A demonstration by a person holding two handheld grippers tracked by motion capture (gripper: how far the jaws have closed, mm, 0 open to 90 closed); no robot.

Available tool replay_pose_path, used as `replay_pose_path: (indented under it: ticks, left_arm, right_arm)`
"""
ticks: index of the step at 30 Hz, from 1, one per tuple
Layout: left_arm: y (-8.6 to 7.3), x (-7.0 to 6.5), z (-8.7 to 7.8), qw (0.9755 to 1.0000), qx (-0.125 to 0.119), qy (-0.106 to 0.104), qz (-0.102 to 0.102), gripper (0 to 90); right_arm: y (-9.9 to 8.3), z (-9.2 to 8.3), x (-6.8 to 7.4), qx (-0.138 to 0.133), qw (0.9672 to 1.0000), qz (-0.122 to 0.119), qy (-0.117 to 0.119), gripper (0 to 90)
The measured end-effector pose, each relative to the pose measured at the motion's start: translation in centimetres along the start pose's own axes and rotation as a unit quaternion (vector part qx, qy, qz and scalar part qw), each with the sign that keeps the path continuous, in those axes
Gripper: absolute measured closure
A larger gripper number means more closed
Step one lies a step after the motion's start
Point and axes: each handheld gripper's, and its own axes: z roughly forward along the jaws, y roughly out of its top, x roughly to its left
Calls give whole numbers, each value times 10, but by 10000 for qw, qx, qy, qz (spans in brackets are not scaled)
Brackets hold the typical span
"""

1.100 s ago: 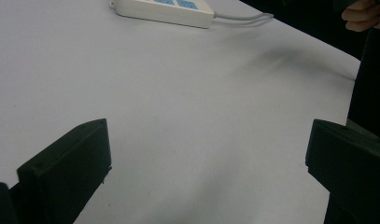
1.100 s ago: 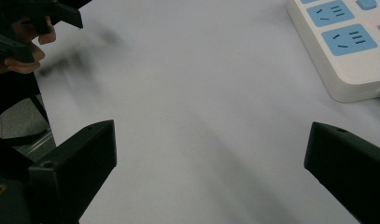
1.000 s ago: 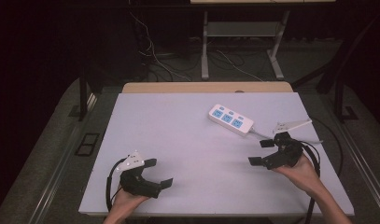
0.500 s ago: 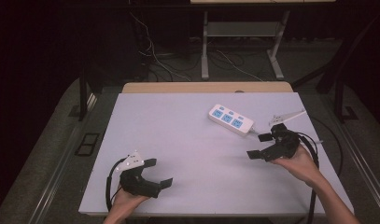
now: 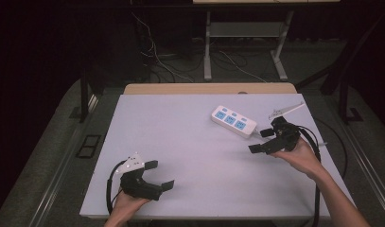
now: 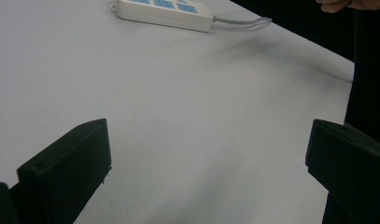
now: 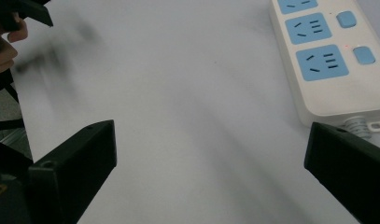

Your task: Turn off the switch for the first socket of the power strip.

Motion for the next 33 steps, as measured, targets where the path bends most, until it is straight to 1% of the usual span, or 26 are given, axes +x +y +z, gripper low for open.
replay_pose_path:
  ticks: [8, 14, 22, 25, 31, 33]
  left_arm:
    - [0, 1, 0, 10000, -5, -9, -7, 0]
    - [0, 2, 0, 10000, -18, 20, -24, 0]
    - [0, 1, 0, 10000, -35, 10, -13, 0]
    - [0, 2, 0, 10000, -33, 10, -9, 0]
    - [0, 2, 0, 10000, -35, 15, -5, 0]
    - [0, 2, 0, 10000, -28, 15, 1, 0]
  right_arm:
    - [11, 0, -7, 24, 10000, -12, -40, 22]
    - [16, 0, -16, -26, 9999, 101, -51, 22]
    - [25, 2, -23, 6, 9998, 157, -116, 23]
    - [28, 2, -25, -2, 9998, 140, -137, 23]
    - [37, 3, -33, 18, 9995, 207, -218, 23]
    - [39, 3, -35, -20, 9995, 231, -192, 23]
